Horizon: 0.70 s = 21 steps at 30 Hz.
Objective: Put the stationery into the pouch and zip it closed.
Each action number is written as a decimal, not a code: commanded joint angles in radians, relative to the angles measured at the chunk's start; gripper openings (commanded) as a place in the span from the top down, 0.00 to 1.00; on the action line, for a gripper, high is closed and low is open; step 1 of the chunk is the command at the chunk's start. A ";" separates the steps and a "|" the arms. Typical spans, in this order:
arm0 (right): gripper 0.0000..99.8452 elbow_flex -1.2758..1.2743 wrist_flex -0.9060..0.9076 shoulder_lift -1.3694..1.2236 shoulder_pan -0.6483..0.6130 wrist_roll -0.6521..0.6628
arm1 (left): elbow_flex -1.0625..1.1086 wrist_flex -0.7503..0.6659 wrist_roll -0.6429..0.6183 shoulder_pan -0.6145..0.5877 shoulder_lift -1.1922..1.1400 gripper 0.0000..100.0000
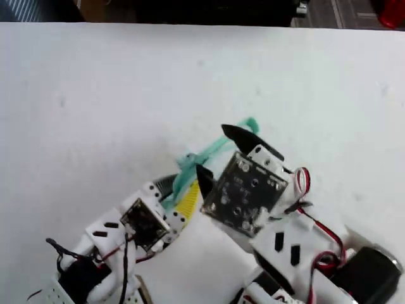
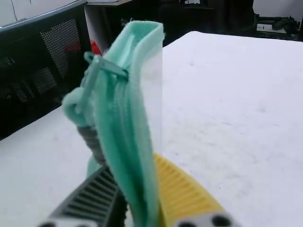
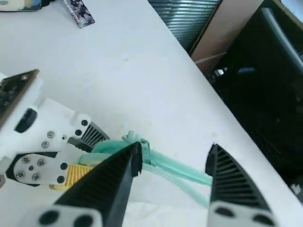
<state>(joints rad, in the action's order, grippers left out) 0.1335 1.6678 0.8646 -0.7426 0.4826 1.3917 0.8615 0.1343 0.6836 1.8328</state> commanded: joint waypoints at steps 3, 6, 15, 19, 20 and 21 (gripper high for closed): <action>0.78 -0.160 -0.042 -0.002 0.213 -0.071 | -0.005 0.021 0.002 -0.002 -0.008 0.84; 0.78 -0.267 -0.131 -0.002 0.334 -0.129 | -0.005 0.025 0.002 -0.004 -0.008 0.85; 0.78 -0.443 -0.272 -0.002 0.469 -0.236 | -0.002 0.017 0.008 -0.004 -0.008 0.85; 0.78 -0.442 -0.272 -0.002 0.461 -0.236 | -0.002 0.017 0.009 -0.002 -0.008 0.85; 0.78 -0.442 -0.272 -0.002 0.461 -0.236 | -0.002 0.017 0.009 -0.002 -0.008 0.85; 0.78 -0.442 -0.272 -0.002 0.461 -0.236 | -0.002 0.017 0.009 -0.002 -0.008 0.85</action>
<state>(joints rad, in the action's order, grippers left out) -0.3069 1.4116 0.8677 -0.2946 0.2570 1.3932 0.8830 0.1343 0.6851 1.8297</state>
